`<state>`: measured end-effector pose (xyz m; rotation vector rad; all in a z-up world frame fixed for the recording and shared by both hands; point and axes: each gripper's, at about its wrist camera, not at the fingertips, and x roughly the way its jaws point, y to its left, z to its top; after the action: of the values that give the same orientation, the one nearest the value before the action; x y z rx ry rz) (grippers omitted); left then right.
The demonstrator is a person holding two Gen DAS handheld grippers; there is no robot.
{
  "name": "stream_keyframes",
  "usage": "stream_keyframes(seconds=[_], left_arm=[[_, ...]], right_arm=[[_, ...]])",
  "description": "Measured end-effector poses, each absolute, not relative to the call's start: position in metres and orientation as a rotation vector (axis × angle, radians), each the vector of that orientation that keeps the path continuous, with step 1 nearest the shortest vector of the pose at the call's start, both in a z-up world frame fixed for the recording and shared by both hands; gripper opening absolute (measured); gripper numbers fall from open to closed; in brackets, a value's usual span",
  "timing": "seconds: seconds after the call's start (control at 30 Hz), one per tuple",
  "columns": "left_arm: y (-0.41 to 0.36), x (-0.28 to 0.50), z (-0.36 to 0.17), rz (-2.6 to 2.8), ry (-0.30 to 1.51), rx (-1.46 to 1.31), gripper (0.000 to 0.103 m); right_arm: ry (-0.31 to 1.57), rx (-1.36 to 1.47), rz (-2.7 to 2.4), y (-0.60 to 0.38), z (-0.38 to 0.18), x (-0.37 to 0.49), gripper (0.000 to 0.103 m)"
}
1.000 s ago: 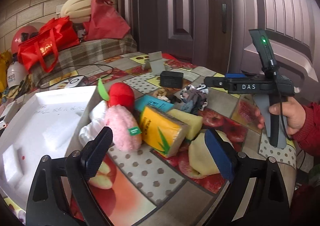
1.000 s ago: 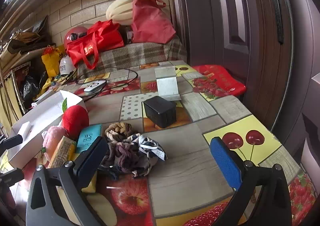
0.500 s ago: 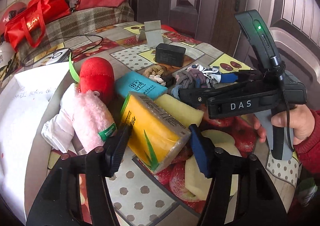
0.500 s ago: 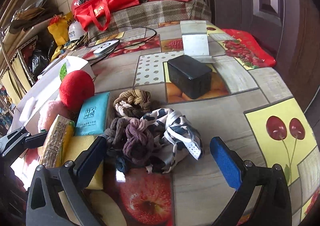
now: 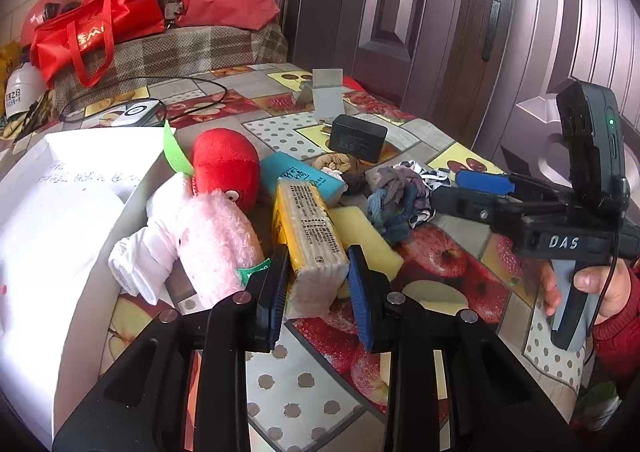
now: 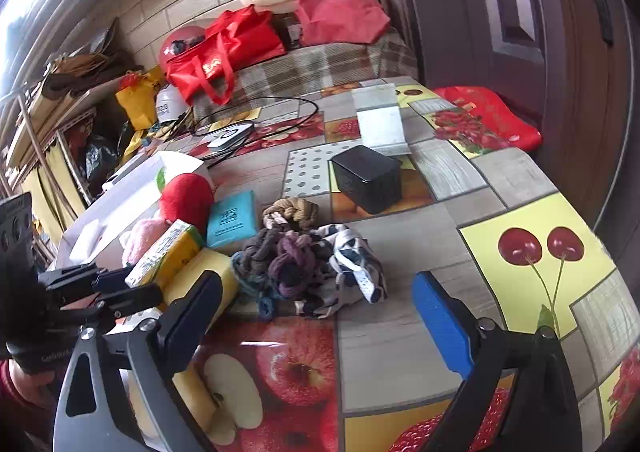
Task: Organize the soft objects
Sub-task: 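Grasp the yellow tissue pack with the left gripper while the right gripper grasps the knotted rope, then carry the tissue pack and rope into the white tray and open both grippers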
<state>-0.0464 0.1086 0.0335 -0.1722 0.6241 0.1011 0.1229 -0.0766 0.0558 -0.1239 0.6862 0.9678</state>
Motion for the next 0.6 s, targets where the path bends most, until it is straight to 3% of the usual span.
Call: stream_keyframes(seconds=[0.03,0.13,0.37,0.43,0.5,0.53,0.6], left_arm=[[0.107,-0.049,0.035,0.106,0.611,-0.166,0.027],[0.104,-0.052,0.037,0.116,0.591,-0.146,0.027],[0.112,-0.03,0.022,0.124,0.73,-0.178,0.027],[0.114,-0.025,0.017,0.115,0.765,-0.194,0.027],[0.115,-0.023,0.014,0.113,0.784,-0.205,0.027],[0.116,-0.024,0.015,0.113,0.774,-0.211,0.024],[0.117,-0.031,0.019,0.117,0.732,-0.219,0.022]], right_arm=[[0.677,-0.16,0.982,-0.07,0.057,0.118,0.075],[0.692,-0.241,1.025,-0.046,0.052,0.111,0.067],[0.748,-0.347,0.969,-0.004,0.038,0.119,0.067],[0.749,-0.349,0.965,-0.001,0.037,0.122,0.063],[0.752,-0.341,0.968,-0.002,0.037,0.124,0.042],[0.755,-0.333,0.979,-0.003,0.037,0.125,0.025],[0.743,-0.311,0.998,-0.007,0.039,0.124,0.019]])
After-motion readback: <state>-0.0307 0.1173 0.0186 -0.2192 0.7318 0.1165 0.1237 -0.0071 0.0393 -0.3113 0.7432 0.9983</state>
